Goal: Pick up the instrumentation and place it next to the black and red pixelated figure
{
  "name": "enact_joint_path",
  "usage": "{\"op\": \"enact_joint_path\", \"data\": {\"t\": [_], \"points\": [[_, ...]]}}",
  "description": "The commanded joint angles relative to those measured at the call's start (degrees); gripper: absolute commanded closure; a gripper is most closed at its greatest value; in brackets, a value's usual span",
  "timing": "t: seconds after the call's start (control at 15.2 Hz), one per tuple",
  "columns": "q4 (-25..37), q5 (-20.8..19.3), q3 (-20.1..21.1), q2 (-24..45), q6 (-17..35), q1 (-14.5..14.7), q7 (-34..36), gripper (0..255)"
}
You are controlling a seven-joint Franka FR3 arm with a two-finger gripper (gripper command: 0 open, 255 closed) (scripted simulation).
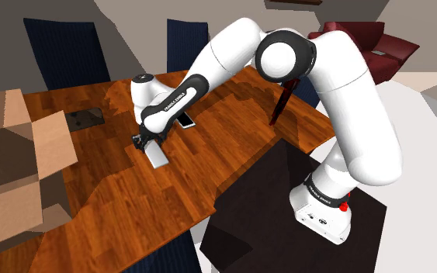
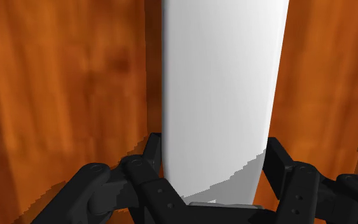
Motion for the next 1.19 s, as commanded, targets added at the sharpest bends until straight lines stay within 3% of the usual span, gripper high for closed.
{"op": "enact_joint_path", "data": {"t": [0.0, 1.12], "points": [[0.00, 0.00, 0.00, 0.00, 0.00, 0.00, 0.00, 255], [-3.03, 1.52, 1.67, -9.10, -6.09, -1.25, -0.83, 255]]}}
